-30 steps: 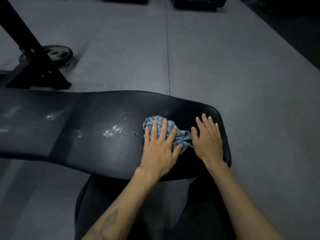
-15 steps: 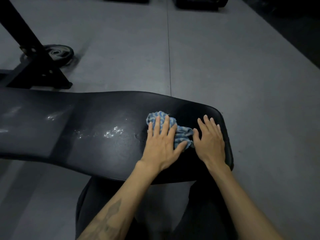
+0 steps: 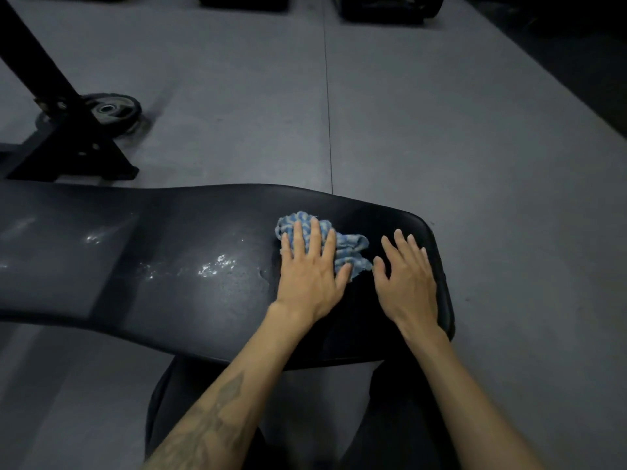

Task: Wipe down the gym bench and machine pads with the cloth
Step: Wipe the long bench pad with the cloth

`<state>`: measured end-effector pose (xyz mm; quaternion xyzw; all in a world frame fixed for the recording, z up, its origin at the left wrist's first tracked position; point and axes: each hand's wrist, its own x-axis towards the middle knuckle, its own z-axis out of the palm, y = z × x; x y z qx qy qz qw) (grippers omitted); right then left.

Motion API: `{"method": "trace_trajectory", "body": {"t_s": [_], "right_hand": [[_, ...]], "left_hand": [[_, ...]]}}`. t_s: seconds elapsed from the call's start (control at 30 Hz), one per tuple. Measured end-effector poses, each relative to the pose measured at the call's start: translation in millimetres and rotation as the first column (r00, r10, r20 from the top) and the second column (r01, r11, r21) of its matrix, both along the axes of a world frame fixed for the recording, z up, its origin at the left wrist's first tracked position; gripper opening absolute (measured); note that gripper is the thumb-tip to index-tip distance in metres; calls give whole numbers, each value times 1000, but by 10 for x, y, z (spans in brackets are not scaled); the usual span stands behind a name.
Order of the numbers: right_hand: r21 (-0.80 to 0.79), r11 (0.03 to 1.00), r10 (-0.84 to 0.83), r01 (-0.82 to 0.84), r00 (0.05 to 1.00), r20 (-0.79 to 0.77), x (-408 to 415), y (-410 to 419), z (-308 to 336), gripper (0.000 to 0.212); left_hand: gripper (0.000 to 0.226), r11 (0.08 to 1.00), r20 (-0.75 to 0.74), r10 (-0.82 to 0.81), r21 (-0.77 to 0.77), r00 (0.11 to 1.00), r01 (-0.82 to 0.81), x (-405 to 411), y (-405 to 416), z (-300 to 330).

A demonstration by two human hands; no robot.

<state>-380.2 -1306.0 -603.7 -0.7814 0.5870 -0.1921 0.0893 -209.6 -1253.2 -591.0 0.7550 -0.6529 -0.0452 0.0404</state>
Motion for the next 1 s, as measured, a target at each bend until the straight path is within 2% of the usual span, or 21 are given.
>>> {"method": "trace_trajectory", "body": {"t_s": [0.13, 0.23, 0.33, 0.43, 0.5, 0.6, 0.7, 0.8, 0.9, 1.0], "right_hand": [[-4, 1000, 5, -5, 1000, 3, -6, -5, -14, 50], [-5, 1000, -1, 1, 1000, 5, -3, -10, -16, 50], [0, 1000, 5, -5, 1000, 0, -5, -7, -18, 50], [10, 1000, 6, -6, 1000, -6, -12, -8, -11, 51], [7, 1000, 5, -5, 1000, -11, -12, -13, -11, 51], [2, 1000, 8, -8, 1000, -17, -3, -15, -25, 51], [3, 1000, 11, -11, 997, -70, 15, -35, -3, 51], [10, 1000, 10, -8, 991, -137, 49, -92, 52, 53], [12, 1000, 11, -9, 986, -165, 97, -116, 64, 55], [42, 999, 26, -19, 985, -171, 85, -127, 44, 58]], "left_hand": [[67, 972, -54, -231, -57, 971, 228, 115, 349, -52], [66, 953, -46, -304, -24, 952, 303, 322, 367, -35], [71, 983, -5, -184, 3, 983, 184, 391, 90, 2], [66, 999, -2, -4, 45, 1000, 4, 270, -233, 39], [69, 999, 7, 33, 36, 999, -33, 147, -290, 42], [79, 995, -22, -101, -8, 995, 101, 109, -68, 6], [74, 966, -75, -260, -19, 963, 260, 240, 184, -1], [78, 944, -51, -328, 13, 943, 329, 387, 156, 46], [83, 978, -11, -209, 13, 978, 209, 474, -105, 72], [69, 999, -17, 1, 33, 1000, 0, 402, -416, 52]]}}
